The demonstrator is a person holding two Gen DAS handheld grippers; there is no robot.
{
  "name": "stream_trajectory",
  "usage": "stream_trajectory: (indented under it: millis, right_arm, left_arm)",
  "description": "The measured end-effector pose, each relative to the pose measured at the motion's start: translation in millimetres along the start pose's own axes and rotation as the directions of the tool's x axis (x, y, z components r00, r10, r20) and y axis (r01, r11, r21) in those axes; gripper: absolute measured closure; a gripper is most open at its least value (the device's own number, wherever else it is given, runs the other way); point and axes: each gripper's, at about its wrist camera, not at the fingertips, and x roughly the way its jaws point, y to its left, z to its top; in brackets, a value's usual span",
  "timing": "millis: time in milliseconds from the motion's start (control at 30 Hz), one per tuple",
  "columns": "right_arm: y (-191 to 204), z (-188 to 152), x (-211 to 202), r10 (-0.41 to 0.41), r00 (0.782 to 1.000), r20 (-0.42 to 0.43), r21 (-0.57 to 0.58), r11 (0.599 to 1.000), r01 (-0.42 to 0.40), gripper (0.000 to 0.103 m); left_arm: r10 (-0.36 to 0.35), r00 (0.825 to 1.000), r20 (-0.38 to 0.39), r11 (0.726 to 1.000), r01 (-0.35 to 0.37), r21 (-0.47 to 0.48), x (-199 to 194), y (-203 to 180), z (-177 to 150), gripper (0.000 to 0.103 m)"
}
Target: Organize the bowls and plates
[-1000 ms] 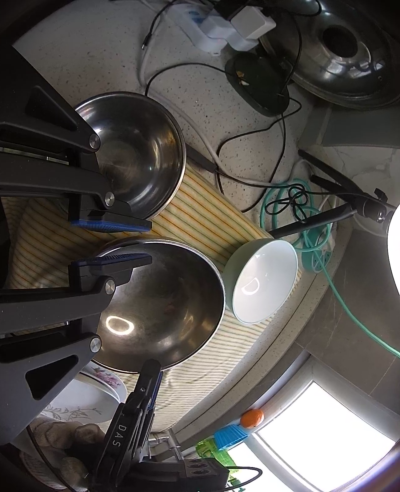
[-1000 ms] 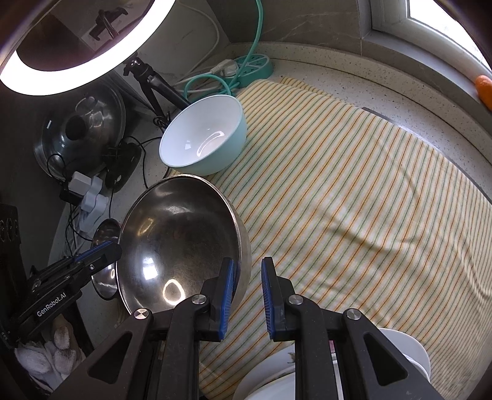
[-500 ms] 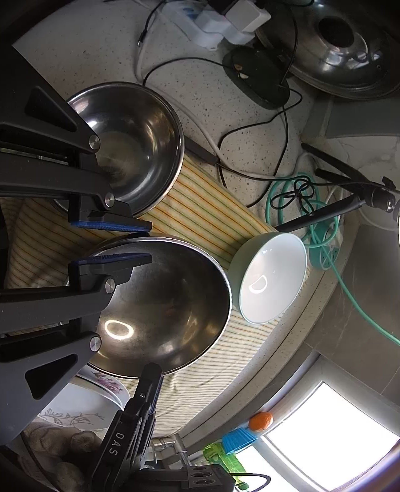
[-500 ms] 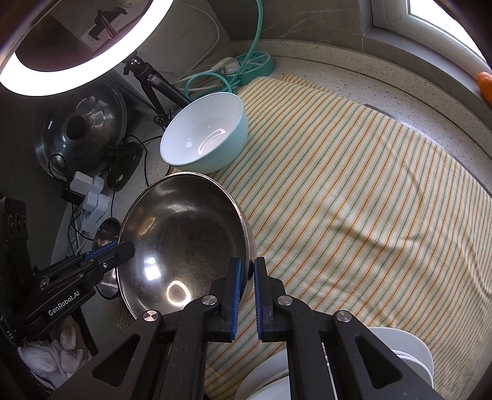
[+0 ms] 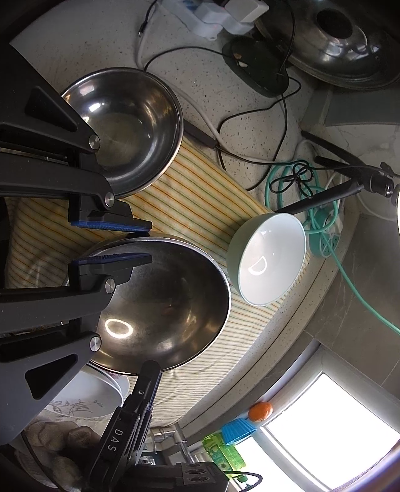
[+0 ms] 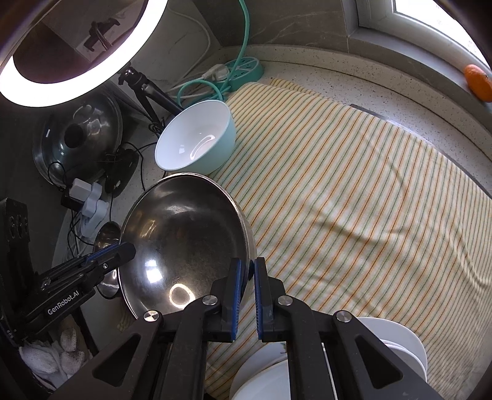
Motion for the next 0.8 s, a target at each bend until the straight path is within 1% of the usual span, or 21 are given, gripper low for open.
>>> stream_trajectory:
  millis: [433, 800]
  right_arm:
    - [-32, -3, -21, -0.041, 0.998, 0.046, 0.075, 0.997, 0.038, 0.095]
    - [-59, -6, -31, -0.079, 0.994, 0.070, 0.142, 0.987, 0.069, 0.095]
  left_arm:
    - [-0.033, 0.999, 0.004, 0.998, 0.033, 0.052, 12, -35, 10, 0.091]
    - [-0.051, 0.999, 0.011, 0.994, 0.050, 0.098, 24, -63, 20, 0.091]
